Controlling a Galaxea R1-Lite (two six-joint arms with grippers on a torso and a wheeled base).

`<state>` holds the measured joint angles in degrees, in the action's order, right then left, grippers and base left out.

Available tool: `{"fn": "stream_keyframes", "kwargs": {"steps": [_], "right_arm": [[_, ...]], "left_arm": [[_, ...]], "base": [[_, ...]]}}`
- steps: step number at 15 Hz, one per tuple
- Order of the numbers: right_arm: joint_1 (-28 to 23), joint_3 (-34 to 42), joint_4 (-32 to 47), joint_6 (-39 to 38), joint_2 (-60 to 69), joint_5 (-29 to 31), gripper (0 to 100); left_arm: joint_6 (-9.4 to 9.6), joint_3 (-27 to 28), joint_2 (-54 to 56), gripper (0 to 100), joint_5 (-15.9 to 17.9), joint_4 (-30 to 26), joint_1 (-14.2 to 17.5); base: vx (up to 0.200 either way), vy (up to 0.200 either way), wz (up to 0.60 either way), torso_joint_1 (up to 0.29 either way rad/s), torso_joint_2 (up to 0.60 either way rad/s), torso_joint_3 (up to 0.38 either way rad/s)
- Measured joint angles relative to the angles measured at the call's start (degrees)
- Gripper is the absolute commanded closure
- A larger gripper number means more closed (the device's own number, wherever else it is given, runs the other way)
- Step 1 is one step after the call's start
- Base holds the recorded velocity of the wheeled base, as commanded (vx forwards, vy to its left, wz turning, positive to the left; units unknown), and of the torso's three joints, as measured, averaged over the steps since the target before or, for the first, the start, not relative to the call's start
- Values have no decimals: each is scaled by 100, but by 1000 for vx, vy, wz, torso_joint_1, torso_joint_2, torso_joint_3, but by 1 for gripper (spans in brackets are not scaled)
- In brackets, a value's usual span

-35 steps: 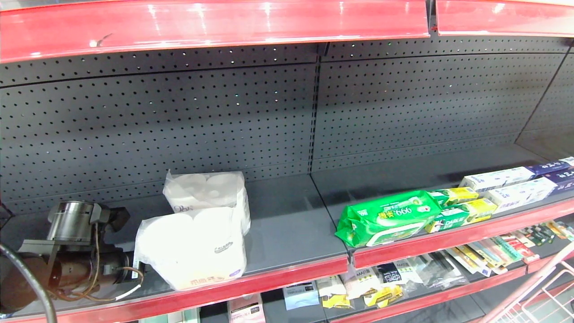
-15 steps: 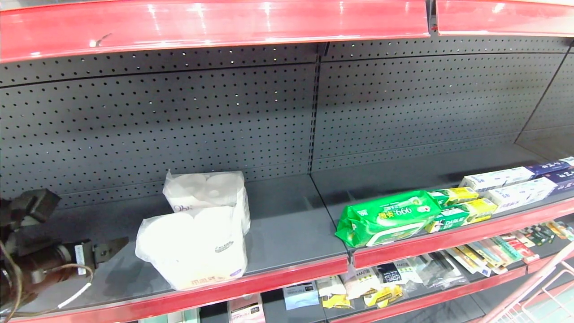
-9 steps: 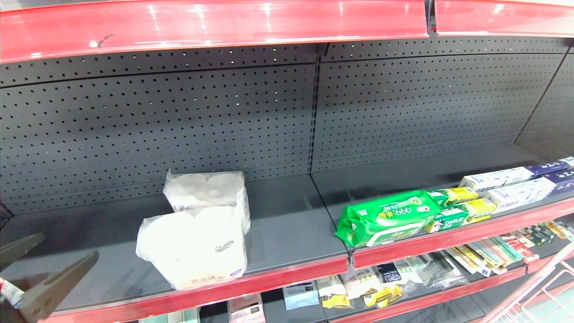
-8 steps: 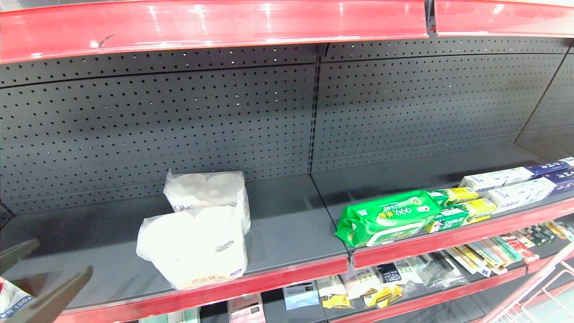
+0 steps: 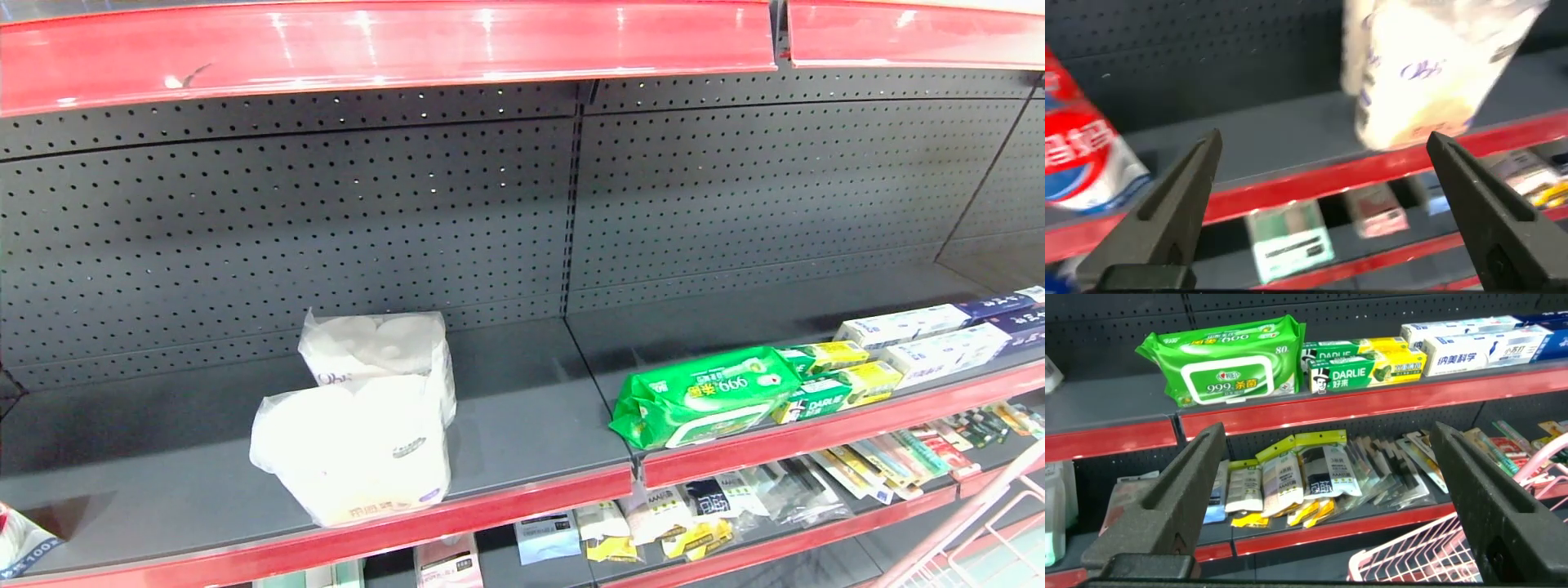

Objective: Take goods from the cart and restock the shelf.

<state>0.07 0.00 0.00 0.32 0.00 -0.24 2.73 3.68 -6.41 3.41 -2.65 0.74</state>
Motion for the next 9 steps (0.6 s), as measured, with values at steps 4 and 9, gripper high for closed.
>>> {"fn": "stream_keyframes", "kwargs": {"steps": [4, 9], "right_arm": [[0, 0, 0, 1, 0, 0, 0], [0, 0, 0, 1, 0, 2, 0]], "left_arm": [[-60, -234, 488, 0, -219, 191, -115], [-167, -363, 636, 0, -377, 294, -99]], "base": [[0, 0, 0, 0, 0, 0], [0, 0, 0, 0, 0, 0]]}}
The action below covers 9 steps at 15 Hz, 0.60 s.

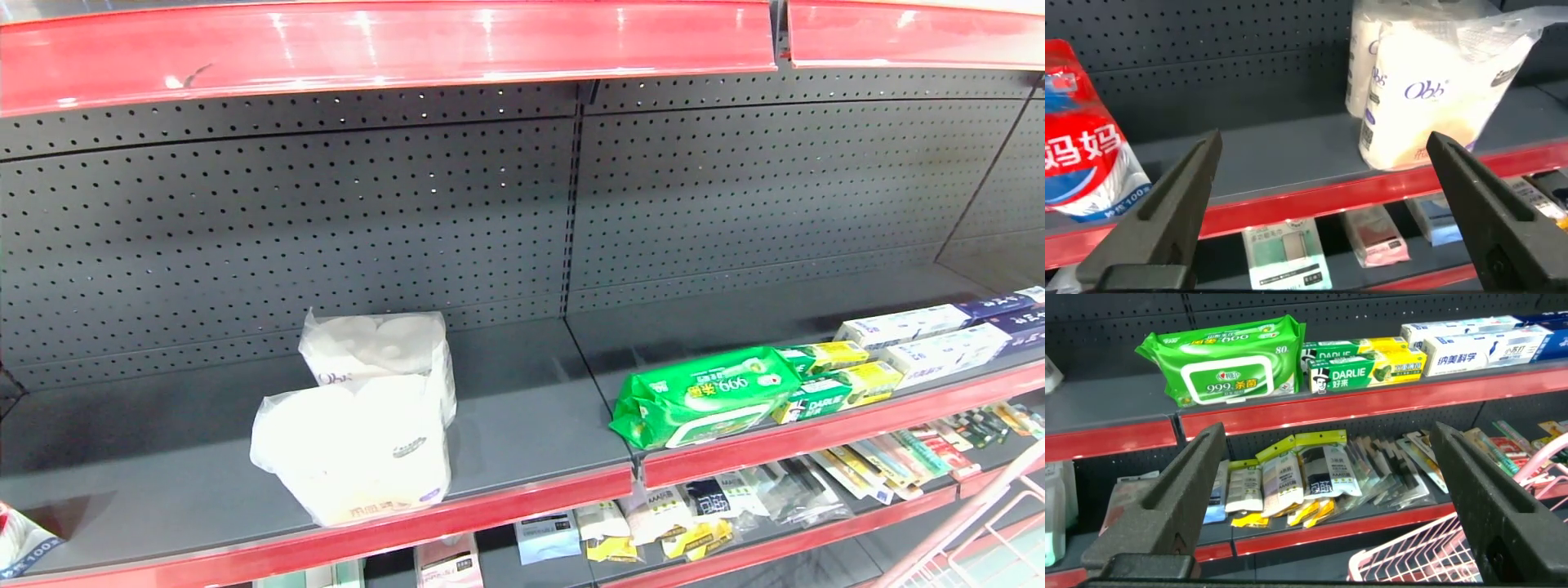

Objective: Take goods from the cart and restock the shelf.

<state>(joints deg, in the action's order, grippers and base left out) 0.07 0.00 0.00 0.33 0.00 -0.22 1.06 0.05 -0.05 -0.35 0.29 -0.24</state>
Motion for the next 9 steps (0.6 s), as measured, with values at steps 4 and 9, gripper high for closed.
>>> {"fn": "stream_keyframes", "kwargs": {"steps": [4, 9], "right_arm": [[0, 0, 0, 2, 0, -29, 0], [0, 0, 0, 0, 0, -29, 0]], "left_arm": [[-46, -2, 15, 0, 4, 2, 0], [-51, -2, 15, 0, 4, 0, -2]], "base": [[0, 0, 0, 0, 0, 0], [0, 0, 0, 0, 0, 0]]}}
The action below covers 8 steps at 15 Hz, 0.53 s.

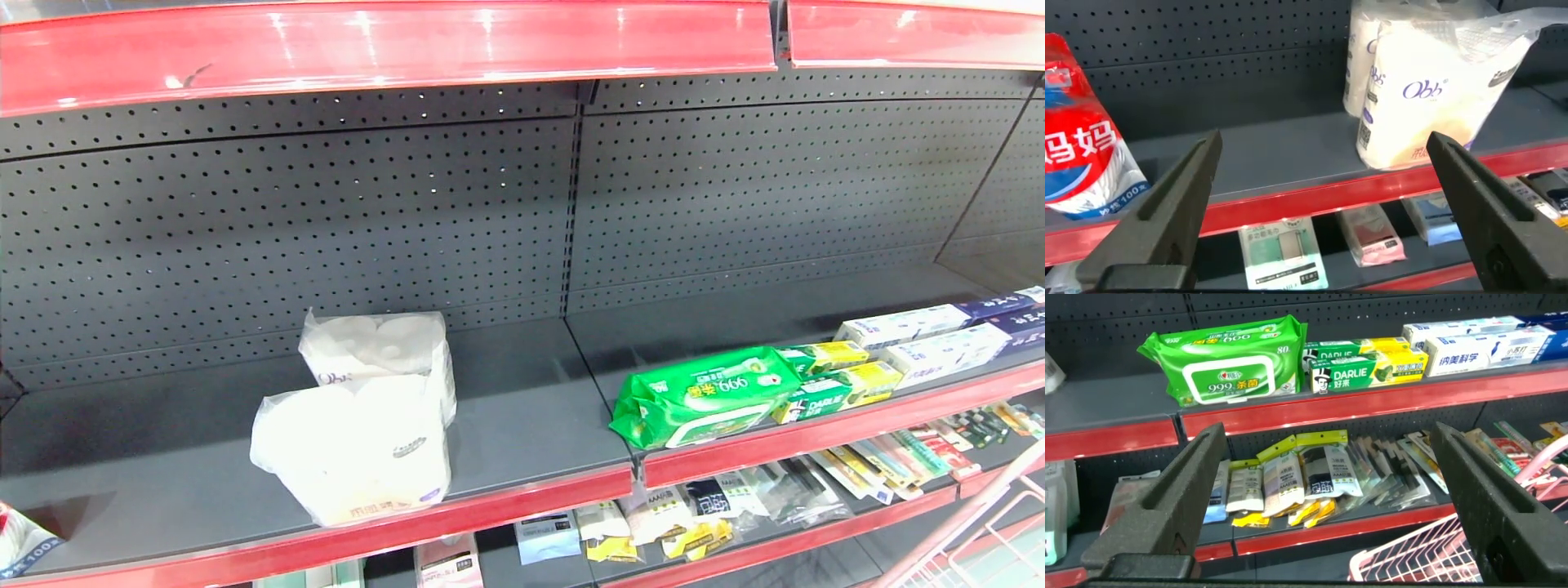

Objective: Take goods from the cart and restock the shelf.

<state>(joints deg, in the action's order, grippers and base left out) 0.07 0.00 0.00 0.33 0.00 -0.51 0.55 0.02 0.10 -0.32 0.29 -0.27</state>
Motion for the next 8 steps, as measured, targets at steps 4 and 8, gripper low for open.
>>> {"fn": "stream_keyframes", "kwargs": {"steps": [4, 8], "right_arm": [[6, 0, 0, 27, 0, -9, 0], [6, 0, 0, 27, 0, -2, 0]], "left_arm": [[-11, -2, 0, 0, -1, -5, 0], [-11, 0, 0, 0, 0, -7, 2]], "base": [[0, 0, 0, 0, 0, 0], [0, 0, 150, 1, 1, -1]]}}
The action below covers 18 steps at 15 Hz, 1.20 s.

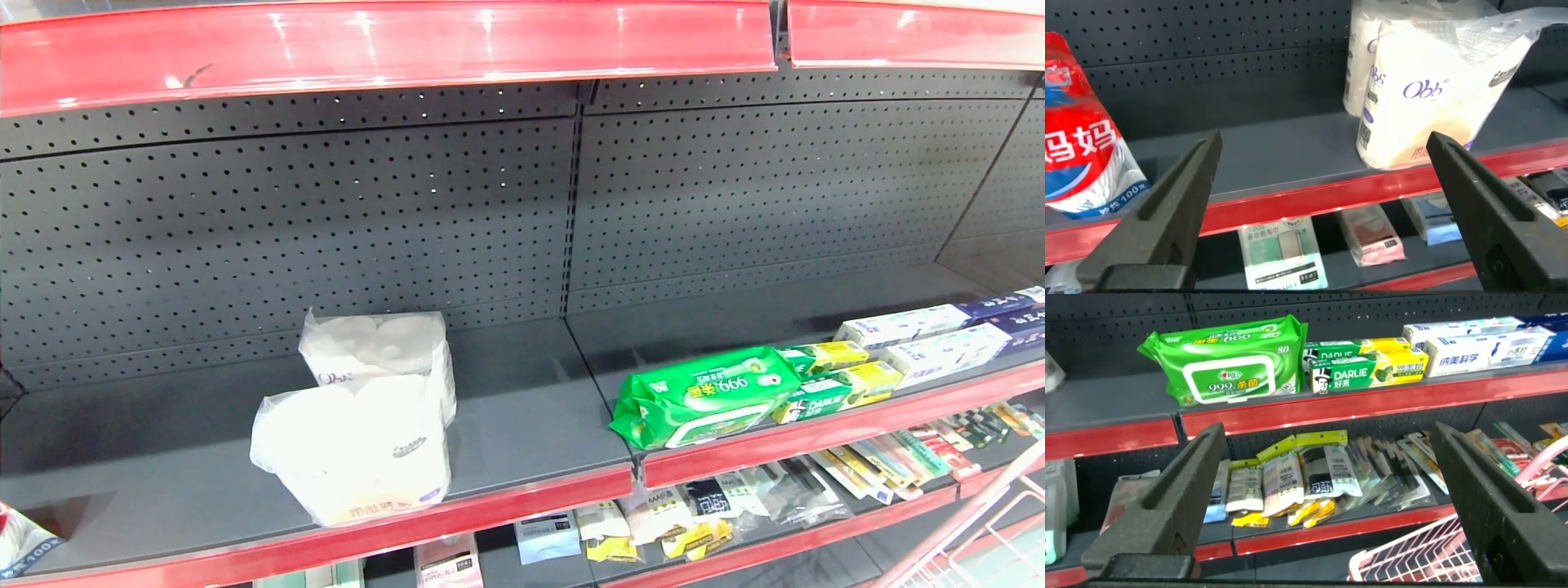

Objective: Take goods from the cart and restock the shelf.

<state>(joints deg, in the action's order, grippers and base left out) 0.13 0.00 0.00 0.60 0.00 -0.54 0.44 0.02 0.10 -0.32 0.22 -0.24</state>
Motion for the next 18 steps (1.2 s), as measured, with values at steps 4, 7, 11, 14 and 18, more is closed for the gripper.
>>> {"fn": "stream_keyframes", "kwargs": {"steps": [4, 7, 11, 14, 18], "right_arm": [[11, 0, 5, -6, 0, 10, 0], [2, 0, 0, -11, 0, 22, 0], [-4, 0, -5, -27, 0, 22, 0], [-6, 0, 5, -20, 0, 54, 0], [-6, 0, 7, -17, 0, 119, 0]], "left_arm": [[7, 0, 0, 0, 7, 5, 0], [10, 2, 0, 0, 10, 2, -2], [0, 2, -2, 0, 7, -6, -9], [0, -2, -2, 0, 10, 0, -5], [0, -2, -2, 0, 7, 0, -5]], "base": [[0, 0, 600, 5, 0, -1], [0, 0, 400, 3, 0, -2], [0, 0, 0, 0, 0, 0], [0, 0, 0, 0, 0, 0], [0, 0, 0, 0, 0, 0]]}}
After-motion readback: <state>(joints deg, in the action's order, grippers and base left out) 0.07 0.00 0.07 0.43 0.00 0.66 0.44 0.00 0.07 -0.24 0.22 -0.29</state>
